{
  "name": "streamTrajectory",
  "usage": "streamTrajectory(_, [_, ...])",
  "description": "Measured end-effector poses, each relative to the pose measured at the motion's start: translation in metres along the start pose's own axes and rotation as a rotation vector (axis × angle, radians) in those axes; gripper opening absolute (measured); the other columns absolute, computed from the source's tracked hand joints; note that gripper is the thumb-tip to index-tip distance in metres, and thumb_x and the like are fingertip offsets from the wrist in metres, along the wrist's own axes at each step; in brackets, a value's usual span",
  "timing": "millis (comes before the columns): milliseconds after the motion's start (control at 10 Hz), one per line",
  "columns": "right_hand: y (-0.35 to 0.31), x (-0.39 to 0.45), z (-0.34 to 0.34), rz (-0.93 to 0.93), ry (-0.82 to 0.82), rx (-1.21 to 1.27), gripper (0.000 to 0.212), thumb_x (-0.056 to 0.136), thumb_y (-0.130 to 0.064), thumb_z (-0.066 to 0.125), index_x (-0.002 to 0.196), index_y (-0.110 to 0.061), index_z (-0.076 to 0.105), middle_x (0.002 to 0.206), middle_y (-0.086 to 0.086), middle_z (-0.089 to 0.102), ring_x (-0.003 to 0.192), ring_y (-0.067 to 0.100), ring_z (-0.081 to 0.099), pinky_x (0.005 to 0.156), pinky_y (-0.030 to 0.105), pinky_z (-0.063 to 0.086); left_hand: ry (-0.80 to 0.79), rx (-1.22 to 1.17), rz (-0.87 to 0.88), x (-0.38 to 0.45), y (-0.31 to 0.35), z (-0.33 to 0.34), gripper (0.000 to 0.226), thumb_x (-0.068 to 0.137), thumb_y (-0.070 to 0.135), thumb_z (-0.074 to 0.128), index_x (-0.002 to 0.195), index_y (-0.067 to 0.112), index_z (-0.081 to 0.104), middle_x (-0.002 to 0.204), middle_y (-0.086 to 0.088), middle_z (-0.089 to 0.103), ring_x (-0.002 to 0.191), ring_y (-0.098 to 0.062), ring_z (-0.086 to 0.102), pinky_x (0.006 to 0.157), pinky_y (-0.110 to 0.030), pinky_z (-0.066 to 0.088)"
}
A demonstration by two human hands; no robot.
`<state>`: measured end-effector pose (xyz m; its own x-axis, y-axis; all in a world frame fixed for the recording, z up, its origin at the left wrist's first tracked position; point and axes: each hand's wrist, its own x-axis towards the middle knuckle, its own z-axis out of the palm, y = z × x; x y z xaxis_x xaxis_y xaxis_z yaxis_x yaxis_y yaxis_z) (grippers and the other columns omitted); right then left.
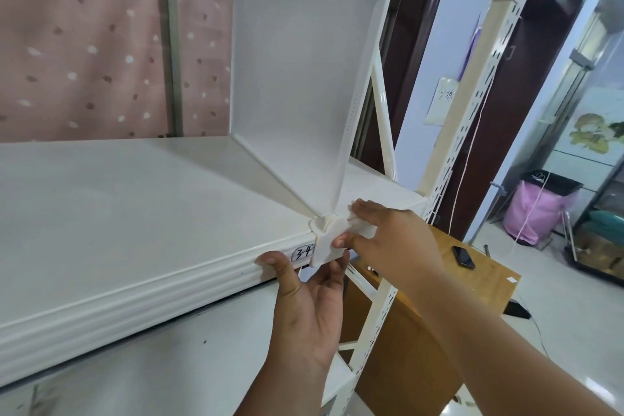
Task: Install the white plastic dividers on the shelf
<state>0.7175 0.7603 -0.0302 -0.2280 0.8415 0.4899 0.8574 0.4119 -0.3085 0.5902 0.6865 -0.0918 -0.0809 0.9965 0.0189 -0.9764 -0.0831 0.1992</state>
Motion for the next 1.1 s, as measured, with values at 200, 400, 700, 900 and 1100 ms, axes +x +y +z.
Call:
streamTrajectory(200, [-0.007, -0.003, 0.002, 0.015, 0.038, -0.086, 0.084, 0.061, -0.088, 0.052, 0.128, -0.037, 0.059, 0.127, -0.018, 0.066, 0.11, 0.015, 0.064, 0.087, 0.033, 0.052, 0.088, 0.025, 0.004, 0.0, 0.002, -0.001, 0.147, 0.024, 0.057, 0.102, 0.154, 0.017, 0.047, 0.134, -0.032, 0.068, 0.11, -0.042, 0.073, 0.082, -0.04, 0.067])
streamTrajectory(400, [-0.013, -0.004, 0.001, 0.041, 0.0, -0.134, 0.088, 0.063, -0.091, 0.049, 0.132, -0.036, 0.057, 0.132, -0.014, 0.064, 0.118, 0.022, 0.059, 0.105, 0.042, 0.042, 0.169, 0.062, 0.024, -0.003, 0.004, -0.003, 0.133, 0.031, 0.058, 0.101, 0.147, 0.012, 0.055, 0.135, -0.029, 0.069, 0.117, -0.042, 0.074, 0.092, -0.045, 0.065])
streamTrajectory(700, [-0.036, -0.011, -0.008, 0.11, -0.129, -0.16, 0.077, 0.081, -0.074, 0.053, 0.144, -0.031, 0.041, 0.149, -0.012, 0.049, 0.123, 0.02, 0.058, 0.099, 0.041, 0.048, 0.226, 0.406, 0.068, -0.024, 0.031, -0.004, 0.082, 0.068, 0.055, 0.077, 0.138, 0.013, 0.065, 0.13, -0.021, 0.076, 0.107, -0.032, 0.079, 0.077, -0.039, 0.07])
streamTrajectory(900, [-0.059, -0.016, -0.023, 0.146, -0.212, -0.284, 0.076, 0.088, -0.07, 0.047, 0.148, -0.024, 0.038, 0.151, -0.006, 0.046, 0.124, 0.021, 0.057, 0.097, 0.04, 0.049, 0.296, 0.705, -0.042, -0.057, 0.063, 0.008, 0.08, 0.065, 0.064, 0.08, 0.13, 0.018, 0.072, 0.119, -0.009, 0.082, 0.111, -0.03, 0.075, 0.066, -0.034, 0.064])
streamTrajectory(1100, [-0.091, -0.026, -0.031, 0.15, -0.284, -0.555, 0.032, 0.091, -0.039, 0.063, 0.116, -0.02, 0.063, 0.1, -0.003, 0.063, 0.098, 0.017, 0.063, 0.083, 0.033, 0.053, 0.33, 0.826, -0.237, -0.089, 0.108, 0.014, 0.062, 0.089, 0.057, 0.075, 0.123, 0.006, 0.067, 0.118, -0.019, 0.078, 0.1, -0.038, 0.079, 0.068, -0.039, 0.064])
